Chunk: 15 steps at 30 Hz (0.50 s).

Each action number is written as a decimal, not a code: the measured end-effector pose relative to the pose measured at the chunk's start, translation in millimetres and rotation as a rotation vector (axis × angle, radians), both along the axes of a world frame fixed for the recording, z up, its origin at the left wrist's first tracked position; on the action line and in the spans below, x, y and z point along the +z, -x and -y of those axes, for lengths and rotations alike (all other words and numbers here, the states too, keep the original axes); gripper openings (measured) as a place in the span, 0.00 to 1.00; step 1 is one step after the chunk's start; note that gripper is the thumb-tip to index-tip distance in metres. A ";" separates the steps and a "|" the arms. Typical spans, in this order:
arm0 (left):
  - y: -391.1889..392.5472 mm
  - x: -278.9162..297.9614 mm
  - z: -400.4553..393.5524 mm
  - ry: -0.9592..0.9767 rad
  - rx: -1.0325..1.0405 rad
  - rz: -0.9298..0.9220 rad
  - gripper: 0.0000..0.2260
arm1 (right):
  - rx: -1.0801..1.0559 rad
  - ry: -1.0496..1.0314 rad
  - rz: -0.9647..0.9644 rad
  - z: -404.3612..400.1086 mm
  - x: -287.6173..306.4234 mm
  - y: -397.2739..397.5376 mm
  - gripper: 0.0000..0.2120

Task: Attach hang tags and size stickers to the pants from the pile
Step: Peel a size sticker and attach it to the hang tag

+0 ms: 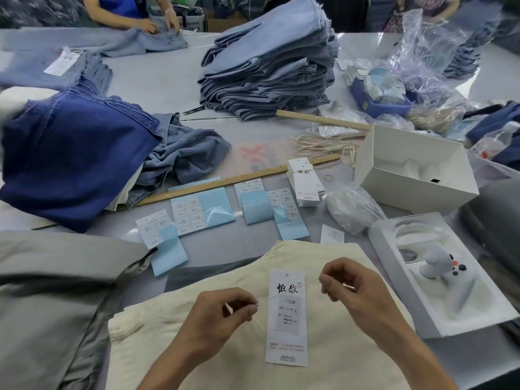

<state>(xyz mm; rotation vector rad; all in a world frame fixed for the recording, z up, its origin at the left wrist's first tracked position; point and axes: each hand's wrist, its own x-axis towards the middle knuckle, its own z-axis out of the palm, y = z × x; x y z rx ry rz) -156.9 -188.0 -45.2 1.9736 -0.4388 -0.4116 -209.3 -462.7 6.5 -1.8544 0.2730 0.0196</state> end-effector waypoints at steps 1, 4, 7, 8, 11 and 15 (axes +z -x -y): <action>-0.6 -0.7 -0.5 -0.001 0.003 -0.002 0.12 | -0.012 0.002 0.004 4.4 -1.5 0.8 0.09; -2.9 -2.6 -1.2 -0.010 0.019 0.004 0.12 | -0.037 0.022 0.010 14.7 -5.1 2.9 0.10; -4.8 -5.7 -0.8 -0.036 0.033 0.028 0.14 | -0.038 0.085 -0.002 21.6 -3.6 6.3 0.10; -4.6 -6.3 -0.1 -0.047 0.029 0.055 0.15 | -0.019 0.130 -0.025 23.7 -3.0 8.6 0.10; -4.2 -5.0 4.9 -0.083 -0.009 0.243 0.11 | 0.073 0.521 -0.068 24.7 -3.7 15.4 0.11; -2.9 0.4 17.6 -0.077 -0.074 0.385 0.08 | 0.149 0.703 0.162 -17.0 -9.8 10.6 0.24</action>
